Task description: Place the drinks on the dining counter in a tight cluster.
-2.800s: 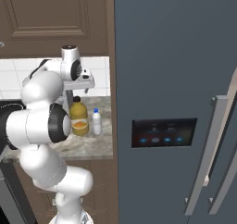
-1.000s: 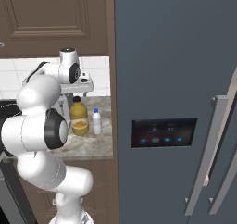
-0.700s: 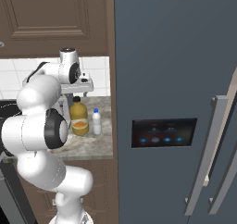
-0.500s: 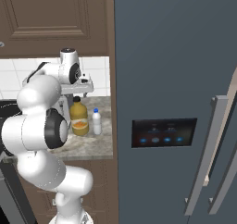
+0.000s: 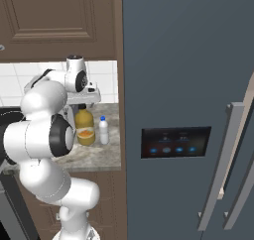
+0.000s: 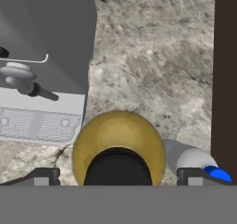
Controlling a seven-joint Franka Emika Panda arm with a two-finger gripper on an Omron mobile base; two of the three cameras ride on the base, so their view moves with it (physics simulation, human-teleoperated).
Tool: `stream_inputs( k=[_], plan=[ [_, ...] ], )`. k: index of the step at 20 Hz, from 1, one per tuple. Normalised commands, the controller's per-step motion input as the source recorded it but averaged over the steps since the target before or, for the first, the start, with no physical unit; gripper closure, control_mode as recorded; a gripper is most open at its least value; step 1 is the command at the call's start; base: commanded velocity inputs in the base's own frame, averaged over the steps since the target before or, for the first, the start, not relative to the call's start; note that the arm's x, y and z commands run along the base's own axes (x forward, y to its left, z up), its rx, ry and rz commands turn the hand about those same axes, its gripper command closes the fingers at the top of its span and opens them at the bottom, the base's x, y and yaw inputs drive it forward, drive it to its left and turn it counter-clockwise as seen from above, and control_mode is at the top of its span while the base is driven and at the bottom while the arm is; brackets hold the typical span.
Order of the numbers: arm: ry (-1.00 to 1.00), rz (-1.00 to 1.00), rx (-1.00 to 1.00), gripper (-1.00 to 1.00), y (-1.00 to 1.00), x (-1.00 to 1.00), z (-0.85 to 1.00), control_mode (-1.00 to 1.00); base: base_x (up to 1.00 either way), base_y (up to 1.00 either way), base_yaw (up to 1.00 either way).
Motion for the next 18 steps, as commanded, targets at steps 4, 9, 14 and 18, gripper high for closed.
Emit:
stream_inputs(
  k=[4, 9, 14, 18],
  plan=[
    [0.01, 0.00, 0.00, -1.00, 0.00, -0.06, -0.02, -1.00, 0.00, 0.00, 0.00],
    [0.02, 0.00, 0.00, -1.00, 0.00, -0.01, -0.03, -1.00, 0.00, 0.00, 0.00],
    [0.03, 0.00, 0.00, -1.00, 0.00, 0.00, -0.10, -1.00, 0.00, 0.00, 0.00],
    [0.04, 0.00, 0.00, -1.00, 0.00, 0.00, -0.18, -1.00, 0.00, 0.00, 0.00]
  ],
)
